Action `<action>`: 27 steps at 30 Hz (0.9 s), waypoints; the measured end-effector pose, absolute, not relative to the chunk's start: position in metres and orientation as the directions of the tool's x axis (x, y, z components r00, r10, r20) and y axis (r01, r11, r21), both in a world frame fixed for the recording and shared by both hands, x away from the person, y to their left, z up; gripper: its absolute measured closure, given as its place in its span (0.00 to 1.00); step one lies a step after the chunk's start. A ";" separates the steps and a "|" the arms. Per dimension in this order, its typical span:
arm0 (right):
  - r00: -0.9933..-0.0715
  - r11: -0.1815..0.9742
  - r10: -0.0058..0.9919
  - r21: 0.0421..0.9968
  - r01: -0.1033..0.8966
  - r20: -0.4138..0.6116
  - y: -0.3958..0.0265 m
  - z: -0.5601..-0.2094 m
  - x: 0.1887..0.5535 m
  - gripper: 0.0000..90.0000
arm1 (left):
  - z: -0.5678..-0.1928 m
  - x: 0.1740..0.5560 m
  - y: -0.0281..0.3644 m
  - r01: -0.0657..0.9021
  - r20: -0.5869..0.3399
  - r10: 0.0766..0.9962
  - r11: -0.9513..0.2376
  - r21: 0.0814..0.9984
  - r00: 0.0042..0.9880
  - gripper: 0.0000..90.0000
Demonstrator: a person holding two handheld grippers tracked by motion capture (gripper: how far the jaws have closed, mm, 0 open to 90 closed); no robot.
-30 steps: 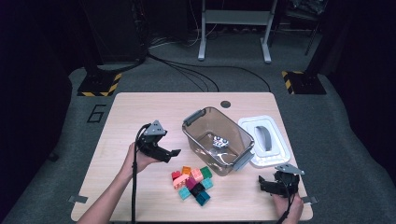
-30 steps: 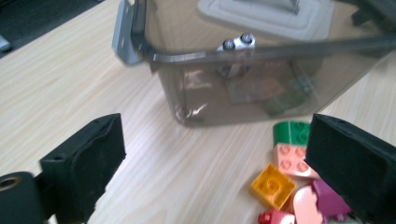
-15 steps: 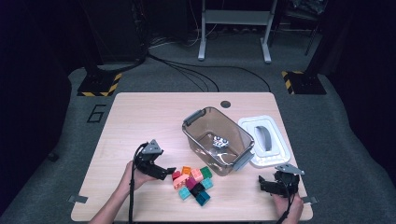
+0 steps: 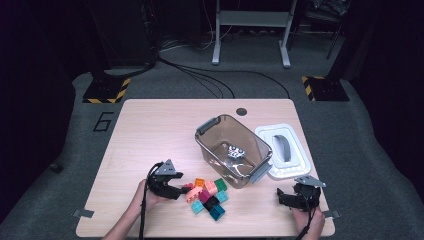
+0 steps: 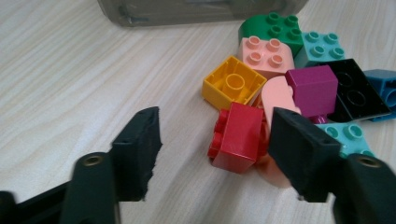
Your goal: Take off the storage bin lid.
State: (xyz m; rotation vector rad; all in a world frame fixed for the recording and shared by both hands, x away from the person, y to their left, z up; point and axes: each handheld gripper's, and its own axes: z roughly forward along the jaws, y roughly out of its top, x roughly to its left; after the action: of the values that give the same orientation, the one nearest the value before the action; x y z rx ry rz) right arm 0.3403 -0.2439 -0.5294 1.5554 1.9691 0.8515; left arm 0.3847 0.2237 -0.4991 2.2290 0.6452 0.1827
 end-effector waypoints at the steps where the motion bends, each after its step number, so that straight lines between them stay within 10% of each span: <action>1: -0.233 0.158 0.972 0.727 0.668 0.003 -0.244 -0.529 0.340 0.04 | -0.501 0.385 0.224 0.391 -0.078 0.501 -0.559 0.731 0.862 0.45; 11: -0.230 0.156 0.973 0.729 0.667 0.001 -0.244 -0.530 0.340 0.05 | -0.508 0.384 0.224 0.373 -0.076 0.477 -0.567 0.734 0.876 0.73; 27: -0.229 0.156 0.973 0.729 0.666 0.000 -0.244 -0.530 0.340 0.05 | -0.513 0.384 0.220 0.378 -0.062 0.489 -0.582 0.720 0.870 0.66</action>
State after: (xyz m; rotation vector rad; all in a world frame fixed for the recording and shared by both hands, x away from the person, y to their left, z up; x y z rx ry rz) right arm 0.3401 -0.2438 -0.5295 1.5544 1.9622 0.8496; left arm 0.3842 0.2202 -0.5131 2.2568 0.6227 0.1830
